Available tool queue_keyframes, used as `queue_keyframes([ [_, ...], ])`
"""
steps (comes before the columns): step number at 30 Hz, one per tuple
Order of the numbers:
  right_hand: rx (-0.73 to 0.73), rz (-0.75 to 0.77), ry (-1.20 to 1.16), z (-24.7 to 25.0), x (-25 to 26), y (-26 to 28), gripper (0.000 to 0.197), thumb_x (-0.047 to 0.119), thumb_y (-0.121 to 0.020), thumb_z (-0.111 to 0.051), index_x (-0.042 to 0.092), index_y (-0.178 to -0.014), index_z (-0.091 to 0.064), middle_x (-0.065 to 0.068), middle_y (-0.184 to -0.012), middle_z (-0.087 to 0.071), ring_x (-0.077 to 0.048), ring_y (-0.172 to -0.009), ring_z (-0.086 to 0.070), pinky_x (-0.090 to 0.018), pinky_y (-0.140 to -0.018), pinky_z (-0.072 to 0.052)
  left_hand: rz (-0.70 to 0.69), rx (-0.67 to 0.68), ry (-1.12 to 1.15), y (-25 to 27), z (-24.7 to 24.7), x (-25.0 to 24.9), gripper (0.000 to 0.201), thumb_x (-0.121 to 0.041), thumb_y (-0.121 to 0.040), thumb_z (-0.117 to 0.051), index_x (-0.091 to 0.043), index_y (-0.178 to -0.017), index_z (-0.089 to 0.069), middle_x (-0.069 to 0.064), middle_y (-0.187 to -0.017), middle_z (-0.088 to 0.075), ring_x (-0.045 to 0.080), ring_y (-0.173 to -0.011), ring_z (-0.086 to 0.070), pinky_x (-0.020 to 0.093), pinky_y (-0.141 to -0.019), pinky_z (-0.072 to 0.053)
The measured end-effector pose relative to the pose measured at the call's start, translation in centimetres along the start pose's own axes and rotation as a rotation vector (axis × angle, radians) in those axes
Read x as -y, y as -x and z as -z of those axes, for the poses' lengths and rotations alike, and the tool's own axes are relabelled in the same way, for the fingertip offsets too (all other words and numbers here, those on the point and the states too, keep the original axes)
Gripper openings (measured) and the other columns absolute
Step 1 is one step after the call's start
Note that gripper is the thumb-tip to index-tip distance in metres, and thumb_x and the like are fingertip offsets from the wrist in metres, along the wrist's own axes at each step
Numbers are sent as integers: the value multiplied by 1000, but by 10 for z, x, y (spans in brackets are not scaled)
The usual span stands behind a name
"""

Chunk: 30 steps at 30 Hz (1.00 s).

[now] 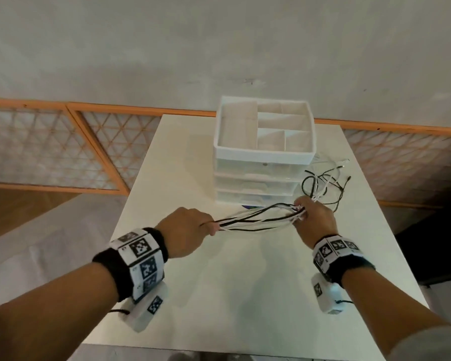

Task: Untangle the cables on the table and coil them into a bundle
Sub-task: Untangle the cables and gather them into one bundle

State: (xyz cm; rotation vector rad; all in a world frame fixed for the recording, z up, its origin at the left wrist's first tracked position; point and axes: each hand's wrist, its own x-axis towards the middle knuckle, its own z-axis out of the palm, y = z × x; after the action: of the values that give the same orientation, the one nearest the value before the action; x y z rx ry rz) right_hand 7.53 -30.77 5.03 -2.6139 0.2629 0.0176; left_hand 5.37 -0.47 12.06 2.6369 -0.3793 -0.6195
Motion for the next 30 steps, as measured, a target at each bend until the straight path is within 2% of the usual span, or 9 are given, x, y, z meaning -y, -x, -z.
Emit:
queue_keyframes([
  [3, 324, -58, 197, -16, 2, 11, 85, 33, -82, -73, 35, -151, -23, -10, -124, -60, -31, -116, -58, -39, -97, -49, 97, -59, -86, -6, -26, 5, 37, -41, -104, -33, -23, -107, -65, 4, -94, -67, 28, -85, -60, 33, -74, -47],
  [5, 302, 57, 253, -20, 20, 26, 92, 39, -78, -69, 40, -152, -14, -8, -127, -51, -29, -119, -53, -41, -100, -45, 110, -68, -105, -7, -35, 7, 37, -43, -103, -33, -23, -105, -64, 7, -98, -68, 31, -89, -61, 34, -75, -46],
  [8, 200, 407, 249, -23, 73, 58, 94, 51, -69, -67, 42, -150, -21, 0, -137, -41, -21, -129, -41, -43, -108, -33, -13, -54, -49, -6, -37, -1, 36, -40, -104, -36, -19, -102, -66, 5, -92, -68, 28, -84, -60, 33, -72, -45],
  [10, 243, 541, 140, -37, 97, 71, 83, 47, -71, -65, 37, -147, -32, 2, -128, -57, -21, -124, -49, -46, -110, -33, -156, -31, 19, -3, -34, -12, 32, -32, -104, -40, -17, -103, -69, 1, -94, -70, 20, -82, -60, 29, -73, -44],
  [13, 237, 437, -123, -46, 95, 67, 38, 28, -78, -58, 27, -116, -63, -1, -78, -72, -29, -76, -66, -35, -75, -52, -258, 42, 118, 4, -28, -11, 22, -31, -102, -47, -19, -108, -64, -4, -90, -69, 13, -75, -58, 30, -72, -44],
  [16, 215, 307, -124, -39, 81, 60, 10, 19, -83, -67, 24, -91, -70, 0, -68, -68, -21, -64, -59, -25, -62, -41, -212, 91, 63, 9, -31, 8, 15, -32, -103, -44, -21, -108, -53, -8, -78, -56, 18, -73, -56, 34, -73, -44],
  [22, 331, 493, 123, -42, 106, 79, 44, 34, -83, -62, 37, -126, -52, 0, -93, -74, -29, -91, -67, -34, -82, -52, -209, 120, -129, 8, -43, 4, 23, -23, -103, -41, -17, -115, -59, 7, -107, -66, 28, -92, -62, 42, -83, -51],
  [25, 365, 522, -14, -40, 120, 79, 50, 34, -75, -59, 38, -123, -48, 3, -92, -73, -28, -85, -67, -37, -78, -55, -250, 72, 111, 8, -28, 9, 18, -23, -97, -58, -19, -111, -68, 1, -107, -71, 20, -95, -66, 34, -85, -52],
  [30, 354, 383, -378, -10, 112, 64, 15, 26, -83, -77, 27, -97, -71, 10, -75, -69, -5, -66, -61, -21, -66, -47, 11, -50, 924, 14, -3, 28, 58, -70, -76, -64, -26, -114, -64, -3, -107, -73, 12, -101, -68, 39, -95, -51],
])
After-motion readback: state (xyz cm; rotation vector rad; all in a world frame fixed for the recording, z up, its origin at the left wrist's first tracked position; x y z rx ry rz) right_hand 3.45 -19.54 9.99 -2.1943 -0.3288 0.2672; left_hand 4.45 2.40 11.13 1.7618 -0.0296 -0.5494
